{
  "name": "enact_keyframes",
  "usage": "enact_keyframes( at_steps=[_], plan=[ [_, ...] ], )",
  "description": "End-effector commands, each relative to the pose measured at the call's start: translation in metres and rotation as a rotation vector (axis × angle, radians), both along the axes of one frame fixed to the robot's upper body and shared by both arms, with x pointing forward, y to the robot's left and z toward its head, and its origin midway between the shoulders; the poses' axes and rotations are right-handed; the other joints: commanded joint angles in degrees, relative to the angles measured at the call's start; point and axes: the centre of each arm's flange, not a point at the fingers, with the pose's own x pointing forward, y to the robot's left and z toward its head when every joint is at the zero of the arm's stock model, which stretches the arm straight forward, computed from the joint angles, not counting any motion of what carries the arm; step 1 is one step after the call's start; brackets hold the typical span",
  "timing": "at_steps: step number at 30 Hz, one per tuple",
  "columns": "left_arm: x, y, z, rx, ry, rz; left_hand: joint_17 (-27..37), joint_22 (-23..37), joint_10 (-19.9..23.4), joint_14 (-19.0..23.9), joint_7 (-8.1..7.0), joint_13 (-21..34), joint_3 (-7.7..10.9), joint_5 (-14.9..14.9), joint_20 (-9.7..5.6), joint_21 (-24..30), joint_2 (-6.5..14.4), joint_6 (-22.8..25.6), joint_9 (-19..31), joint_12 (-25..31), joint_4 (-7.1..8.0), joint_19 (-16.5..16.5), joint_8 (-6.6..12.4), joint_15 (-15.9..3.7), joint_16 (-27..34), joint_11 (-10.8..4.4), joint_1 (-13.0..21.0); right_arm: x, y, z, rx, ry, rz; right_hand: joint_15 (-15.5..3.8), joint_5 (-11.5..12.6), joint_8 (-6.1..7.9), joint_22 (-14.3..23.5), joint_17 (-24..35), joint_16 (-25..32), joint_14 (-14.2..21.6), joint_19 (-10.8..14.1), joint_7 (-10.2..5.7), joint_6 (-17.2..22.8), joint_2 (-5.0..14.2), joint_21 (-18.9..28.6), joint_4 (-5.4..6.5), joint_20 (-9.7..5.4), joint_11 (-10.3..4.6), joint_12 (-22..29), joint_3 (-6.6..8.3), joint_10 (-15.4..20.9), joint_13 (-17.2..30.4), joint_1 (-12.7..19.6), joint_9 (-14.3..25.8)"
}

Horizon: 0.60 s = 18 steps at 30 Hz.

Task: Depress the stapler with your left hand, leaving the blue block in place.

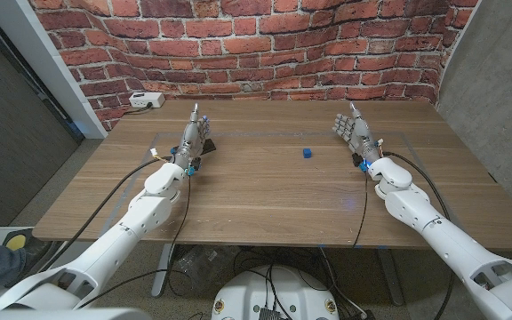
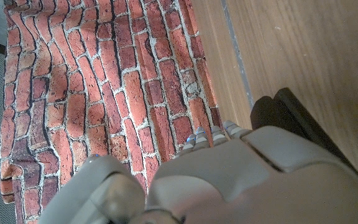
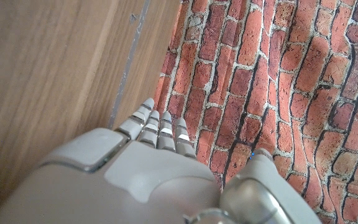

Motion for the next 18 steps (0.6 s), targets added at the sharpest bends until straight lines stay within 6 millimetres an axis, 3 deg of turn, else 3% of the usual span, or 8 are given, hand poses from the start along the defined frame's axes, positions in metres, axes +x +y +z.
enact_keyframes(
  at_steps=[1,11,18],
  plan=[
    [-0.005,0.001,-0.004,-0.02,0.002,0.017,0.1,0.1,-0.2,0.0,-0.03,0.2,0.01,0.2,0.14,0.2,0.2,-0.1,0.2,0.2,0.25,0.0,0.29,-0.03,0.3,-0.09,0.6,0.002,0.004,0.003,-0.024,0.015,0.03,0.47,0.5,0.35,0.2,0.2,0.2,0.0,0.5,0.46,0.3,0.22,0.3,0.03,0.01,0.61,0.3,0.58,0.3,0.1,0.9,0.1],
    [-0.017,0.007,0.004,-0.019,-0.032,0.02,0.1,0.1,0.8,1.0,-0.11,0.2,0.02,0.2,0.47,0.3,0.6,0.9,0.2,0.4,0.11,0.8,0.48,-0.08,0.4,-0.06,1.0,-0.003,0.012,0.004,-0.031,-0.009,0.015,0.65,0.4,0.42,0.2,0.2,0.2,0.2,0.5,0.42,0.6,0.46,0.1,-0.12,0.27,0.7,0.3,0.69,0.5,0.1,1.2,0.1],
    [-0.037,0.009,0.023,-0.002,-0.143,0.037,0.0,0.1,2.9,3.1,-0.63,0.2,0.05,0.0,0.83,0.7,1.2,2.9,0.1,0.8,-0.15,2.7,0.93,-0.48,0.7,-0.34,1.8,-0.008,0.015,0.006,-0.029,-0.027,0.002,0.67,0.4,0.46,0.2,0.2,0.1,0.3,0.5,0.18,0.7,0.52,0.1,-0.19,0.48,0.86,0.4,0.69,0.9,0.2,1.3,0.1]
  ],
)
